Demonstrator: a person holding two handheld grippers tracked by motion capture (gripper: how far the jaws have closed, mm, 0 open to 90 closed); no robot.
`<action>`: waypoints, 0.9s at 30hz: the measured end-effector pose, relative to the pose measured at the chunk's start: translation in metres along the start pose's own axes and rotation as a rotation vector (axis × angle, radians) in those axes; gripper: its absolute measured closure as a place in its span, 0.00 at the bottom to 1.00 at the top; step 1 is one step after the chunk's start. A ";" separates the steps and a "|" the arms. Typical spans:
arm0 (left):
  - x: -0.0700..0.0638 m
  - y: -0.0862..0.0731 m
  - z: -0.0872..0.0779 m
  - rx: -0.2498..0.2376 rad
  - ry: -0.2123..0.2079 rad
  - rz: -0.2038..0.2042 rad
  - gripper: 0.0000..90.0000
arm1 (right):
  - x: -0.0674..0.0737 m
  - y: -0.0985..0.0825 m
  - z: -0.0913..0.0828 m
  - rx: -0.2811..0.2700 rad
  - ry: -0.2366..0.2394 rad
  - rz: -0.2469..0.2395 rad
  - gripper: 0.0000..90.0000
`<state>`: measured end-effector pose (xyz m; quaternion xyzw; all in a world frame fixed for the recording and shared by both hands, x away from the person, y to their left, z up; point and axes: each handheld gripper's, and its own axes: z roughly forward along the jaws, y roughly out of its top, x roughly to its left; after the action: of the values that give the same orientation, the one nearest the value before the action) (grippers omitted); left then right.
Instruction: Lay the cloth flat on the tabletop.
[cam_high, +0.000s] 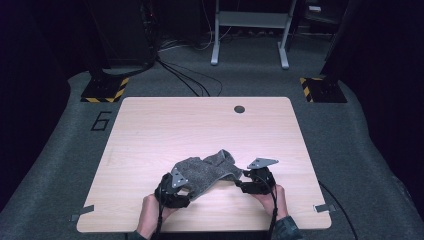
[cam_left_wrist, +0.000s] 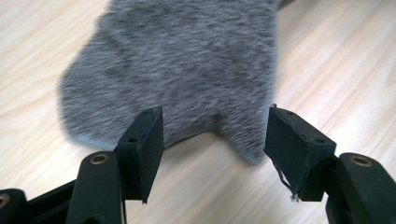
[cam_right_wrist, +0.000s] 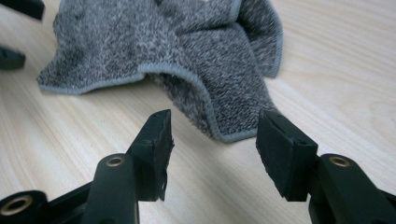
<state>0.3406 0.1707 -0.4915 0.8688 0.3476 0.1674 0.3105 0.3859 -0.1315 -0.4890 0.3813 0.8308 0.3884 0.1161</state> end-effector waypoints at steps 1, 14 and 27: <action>-0.003 0.001 0.003 0.000 -0.002 0.006 0.41 | -0.001 0.000 -0.002 -0.016 0.006 0.016 0.49; -0.005 -0.005 0.019 0.034 -0.006 0.011 0.59 | -0.030 0.010 0.024 0.069 -0.084 0.046 0.57; 0.003 -0.010 0.016 0.028 0.003 0.011 0.88 | -0.031 0.012 0.039 0.120 -0.060 -0.004 0.82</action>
<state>0.3458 0.1723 -0.5098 0.8747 0.3457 0.1656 0.2966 0.4328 -0.1272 -0.5100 0.3976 0.8494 0.3262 0.1186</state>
